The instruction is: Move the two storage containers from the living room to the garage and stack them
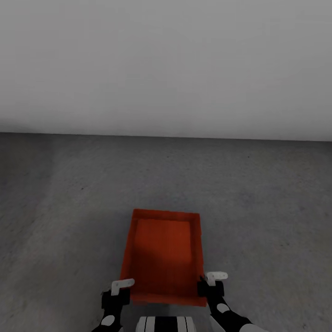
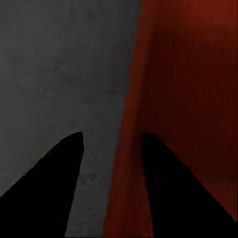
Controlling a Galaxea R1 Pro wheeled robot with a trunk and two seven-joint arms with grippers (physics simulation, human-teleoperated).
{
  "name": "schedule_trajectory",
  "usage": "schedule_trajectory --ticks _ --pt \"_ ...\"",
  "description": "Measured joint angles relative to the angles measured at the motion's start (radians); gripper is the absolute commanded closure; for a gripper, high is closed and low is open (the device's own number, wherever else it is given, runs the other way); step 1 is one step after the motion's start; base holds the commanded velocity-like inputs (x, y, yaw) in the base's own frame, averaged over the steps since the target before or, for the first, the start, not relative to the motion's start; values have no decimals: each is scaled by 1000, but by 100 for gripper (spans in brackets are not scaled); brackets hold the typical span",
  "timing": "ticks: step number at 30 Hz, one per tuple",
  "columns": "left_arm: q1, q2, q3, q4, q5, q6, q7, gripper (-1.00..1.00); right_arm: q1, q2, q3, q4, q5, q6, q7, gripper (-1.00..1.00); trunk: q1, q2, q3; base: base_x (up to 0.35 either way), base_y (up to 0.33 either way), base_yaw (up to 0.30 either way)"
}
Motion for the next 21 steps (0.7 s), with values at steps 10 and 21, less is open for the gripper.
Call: schedule_trajectory --ticks 10,21 --pt "1 1 23 0 10 -6 17 -100 -1 -4 -27 1 -17 -7 -13 -100 0 0 0 0 0 0" --pt "1 -3 23 0 15 -10 26 -100 -1 -4 -27 1 -17 -8 -13 -100 0 0 0 0 0 0"
